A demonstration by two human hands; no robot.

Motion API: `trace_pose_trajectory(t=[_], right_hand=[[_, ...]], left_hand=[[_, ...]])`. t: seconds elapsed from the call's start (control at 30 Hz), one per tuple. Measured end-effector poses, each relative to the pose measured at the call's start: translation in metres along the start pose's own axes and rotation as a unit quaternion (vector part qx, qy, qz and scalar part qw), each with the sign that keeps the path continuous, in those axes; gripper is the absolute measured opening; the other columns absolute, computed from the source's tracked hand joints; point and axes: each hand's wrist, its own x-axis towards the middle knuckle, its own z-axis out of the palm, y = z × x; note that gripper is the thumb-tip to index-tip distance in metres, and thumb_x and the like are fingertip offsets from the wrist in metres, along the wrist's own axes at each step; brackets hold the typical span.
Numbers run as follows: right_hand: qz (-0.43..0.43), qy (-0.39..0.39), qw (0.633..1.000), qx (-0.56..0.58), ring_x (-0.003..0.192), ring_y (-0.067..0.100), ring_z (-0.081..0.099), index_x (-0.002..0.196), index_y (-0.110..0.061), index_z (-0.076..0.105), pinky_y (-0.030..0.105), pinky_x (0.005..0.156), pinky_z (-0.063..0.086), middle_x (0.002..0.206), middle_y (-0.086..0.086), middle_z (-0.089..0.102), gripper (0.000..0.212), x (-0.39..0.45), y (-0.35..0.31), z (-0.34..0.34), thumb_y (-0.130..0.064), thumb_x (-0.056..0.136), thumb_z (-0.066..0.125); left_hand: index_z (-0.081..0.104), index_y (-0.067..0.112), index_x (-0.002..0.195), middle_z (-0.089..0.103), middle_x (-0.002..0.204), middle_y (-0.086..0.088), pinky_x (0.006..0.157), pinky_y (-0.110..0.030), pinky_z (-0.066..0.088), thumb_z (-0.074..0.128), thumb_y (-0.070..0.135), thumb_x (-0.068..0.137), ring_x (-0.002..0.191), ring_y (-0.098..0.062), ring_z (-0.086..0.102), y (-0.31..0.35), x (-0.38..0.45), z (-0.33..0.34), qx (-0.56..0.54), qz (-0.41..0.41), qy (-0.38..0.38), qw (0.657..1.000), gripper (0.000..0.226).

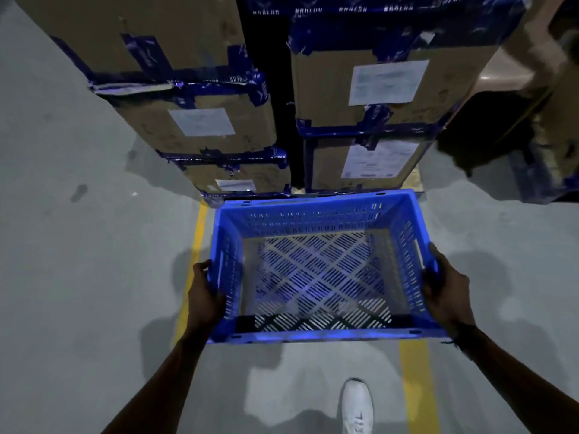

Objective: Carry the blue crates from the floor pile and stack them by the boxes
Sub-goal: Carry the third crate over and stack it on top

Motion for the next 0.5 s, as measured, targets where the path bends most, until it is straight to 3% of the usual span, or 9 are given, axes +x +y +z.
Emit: trace_pose_trajectory(t=[0.07,0.13,0.23,0.37,0.5], right_hand=[[0.006,-0.003,1.000,-0.008,0.059,0.021,0.051,0.145,-0.003,0.050,0.025,0.058,0.032,0.069,0.006,0.058,0.075,0.009,-0.002,0.003,0.019,0.074,0.062],[0.016,-0.009,1.000,-0.001,0.065,0.019,0.053,0.145,-0.004,0.050,0.023,0.062,0.035,0.072,0.007,0.059,0.075,0.022,-0.009,0.006,0.021,0.074,0.060],[-0.007,-0.022,1.000,-0.001,0.073,0.027,0.065,0.147,-0.006,0.048,0.029,0.072,0.041,0.084,0.022,0.070,0.075,0.043,-0.015,0.011,0.017,0.077,0.060],[-0.053,0.001,0.998,-0.016,0.090,0.046,0.069,0.148,-0.006,0.046,0.042,0.074,0.051,0.110,0.030,0.070,0.053,0.060,-0.019,0.031,-0.005,0.095,0.050],[-0.068,0.033,0.997,-0.033,0.082,0.047,0.065,0.150,-0.003,0.042,0.045,0.069,0.049,0.101,0.032,0.069,0.058,0.062,-0.014,0.050,-0.022,0.096,0.037]], left_hand=[[0.040,0.004,0.141,0.065,0.120,-0.021,0.061,-0.015,0.041,0.056,-0.017,0.077,0.070,-0.022,0.061,-0.003,0.006,0.003,0.016,0.022,0.008,1.000,0.069],[0.040,0.003,0.143,0.063,0.124,-0.022,0.073,-0.028,0.043,0.057,-0.017,0.077,0.079,-0.033,0.063,-0.004,0.014,0.001,0.033,0.040,0.013,0.999,0.071],[0.037,0.005,0.146,0.066,0.108,-0.021,0.071,-0.033,0.042,0.057,-0.014,0.078,0.076,-0.028,0.061,-0.005,0.026,0.001,0.043,0.034,0.005,0.998,0.073],[0.032,0.012,0.148,0.068,0.088,-0.017,0.063,-0.035,0.041,0.058,-0.011,0.077,0.068,-0.025,0.062,-0.014,0.049,-0.002,0.052,0.030,0.009,0.998,0.078],[0.029,0.013,0.151,0.070,0.097,-0.018,0.070,-0.043,0.049,0.061,-0.006,0.079,0.082,-0.035,0.064,-0.026,0.066,0.000,0.059,0.059,0.026,0.996,0.081]])
